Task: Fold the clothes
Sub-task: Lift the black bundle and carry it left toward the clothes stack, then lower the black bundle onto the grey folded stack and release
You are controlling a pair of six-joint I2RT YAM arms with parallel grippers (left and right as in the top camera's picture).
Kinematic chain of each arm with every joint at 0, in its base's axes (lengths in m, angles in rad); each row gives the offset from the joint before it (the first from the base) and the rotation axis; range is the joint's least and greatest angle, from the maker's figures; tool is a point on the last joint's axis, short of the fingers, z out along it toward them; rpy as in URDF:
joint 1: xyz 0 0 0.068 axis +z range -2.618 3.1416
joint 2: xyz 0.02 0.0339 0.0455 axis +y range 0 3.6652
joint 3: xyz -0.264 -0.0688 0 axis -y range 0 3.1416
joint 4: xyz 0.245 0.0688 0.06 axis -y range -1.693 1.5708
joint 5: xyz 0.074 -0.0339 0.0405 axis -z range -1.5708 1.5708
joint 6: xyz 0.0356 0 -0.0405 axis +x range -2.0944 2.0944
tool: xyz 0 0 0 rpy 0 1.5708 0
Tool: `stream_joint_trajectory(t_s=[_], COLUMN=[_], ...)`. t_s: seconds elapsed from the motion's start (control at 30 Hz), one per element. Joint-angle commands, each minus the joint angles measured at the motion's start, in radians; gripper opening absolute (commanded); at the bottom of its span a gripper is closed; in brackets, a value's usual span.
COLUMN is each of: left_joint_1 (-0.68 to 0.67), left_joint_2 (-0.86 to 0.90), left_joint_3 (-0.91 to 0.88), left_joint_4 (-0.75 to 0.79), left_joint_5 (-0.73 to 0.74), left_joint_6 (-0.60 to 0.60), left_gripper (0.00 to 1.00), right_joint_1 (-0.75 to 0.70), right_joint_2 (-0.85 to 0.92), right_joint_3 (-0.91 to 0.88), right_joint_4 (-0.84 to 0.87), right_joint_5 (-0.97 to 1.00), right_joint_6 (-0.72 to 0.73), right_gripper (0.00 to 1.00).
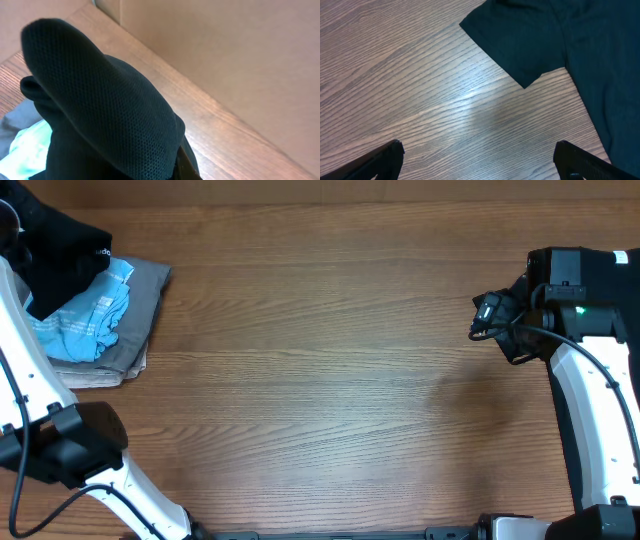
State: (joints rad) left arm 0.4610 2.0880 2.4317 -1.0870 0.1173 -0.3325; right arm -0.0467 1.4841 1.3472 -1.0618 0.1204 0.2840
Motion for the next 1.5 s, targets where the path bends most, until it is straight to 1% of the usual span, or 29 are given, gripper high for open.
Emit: stream_joint_trajectory(t_s=[0.0,0.1,0.23,0.6,0.63,0.67,0.7,0.8,0.83,0.87,0.9,0.97,1.03,1.13,1.17,1.2,1.23,1.27,1.3,1.33,1.37,1.47], left_joint_1=[0.012,0.014,0.025,0.077,0.083,0.086,0.090,0.091,0.091,0.092,0.094,0.103,0.116,0.135,0.142,0.147,0.151,0.155,0.158,0.159,0.160,0.161], left_joint_2=[0.035,0.065,0.093,0.117,0.117,0.117,0.117,0.117,0.117,0.117,0.116,0.108,0.097,0.074,0.067,0.064,0.064,0.064,0.069,0.075,0.082,0.107], left_joint_3=[0.021,0.020,0.019,0.017,0.017,0.017,0.017,0.017,0.017,0.017,0.017,0.018,0.022,0.023,0.023,0.023,0.023,0.023,0.023,0.023,0.023,0.018], left_joint_4=[0.014,0.005,-0.023,-0.103,-0.125,-0.146,-0.171,-0.241,-0.264,-0.280,-0.301,-0.338,-0.372,-0.406,-0.413,-0.418,-0.420,-0.419,-0.413,-0.404,-0.396,-0.358], left_joint_5=[-0.013,-0.013,-0.013,-0.014,-0.013,-0.014,-0.013,-0.021,-0.022,-0.023,-0.022,-0.016,-0.003,0.041,0.063,0.071,0.074,0.069,0.055,0.043,0.031,0.019], left_joint_6=[0.063,0.087,0.085,0.047,0.045,0.039,0.036,0.035,0.030,0.020,0.007,-0.013,-0.013,-0.012,-0.011,-0.011,-0.011,-0.008,-0.008,-0.008,-0.009,-0.013], left_gripper=[0.04,0.04,0.04,0.04,0.08,0.17,0.28,0.31,0.41,0.59,0.72,0.90,0.95,0.97,0.96,0.87,0.72,0.46,0.24,0.13,0.06,0.04], right_joint_1=[-0.003,-0.003,-0.003,-0.003,-0.003,-0.003,-0.003,-0.003,-0.003,-0.003,-0.003,-0.003,-0.003,-0.003,-0.003,-0.003,-0.003,-0.003,-0.003,-0.003,-0.003,-0.003], right_joint_2=[-0.006,-0.006,-0.006,-0.006,-0.006,-0.006,-0.006,-0.006,-0.006,-0.006,-0.006,-0.006,-0.006,-0.006,-0.006,-0.006,-0.006,-0.006,-0.006,-0.006,-0.006,-0.006], right_joint_3=[0.008,0.008,0.008,0.008,0.008,0.008,0.008,0.008,0.008,0.008,0.008,0.008,0.008,0.008,0.008,0.008,0.008,0.008,0.008,0.008,0.008,0.008], right_joint_4=[0.005,0.005,0.005,0.005,0.005,0.005,0.005,0.005,0.005,0.005,0.005,0.005,0.005,0.005,0.005,0.005,0.005,0.005,0.005,0.005,0.005,0.005], right_joint_5=[0.014,0.014,0.014,0.014,0.014,0.014,0.014,0.014,0.014,0.014,0.014,0.014,0.013,0.014,0.014,0.014,0.014,0.014,0.014,0.014,0.014,0.014], right_joint_6=[-0.003,-0.003,-0.003,-0.003,-0.003,-0.003,-0.003,-0.003,-0.003,-0.003,-0.003,-0.003,-0.003,-0.003,-0.003,-0.003,-0.003,-0.003,-0.003,-0.003,-0.003,-0.003], right_gripper=[1.00,1.00,1.00,1.00,1.00,1.00,1.00,1.00,1.00,1.00,1.00,1.00,1.00,1.00,1.00,1.00,1.00,1.00,1.00,1.00,1.00,1.00])
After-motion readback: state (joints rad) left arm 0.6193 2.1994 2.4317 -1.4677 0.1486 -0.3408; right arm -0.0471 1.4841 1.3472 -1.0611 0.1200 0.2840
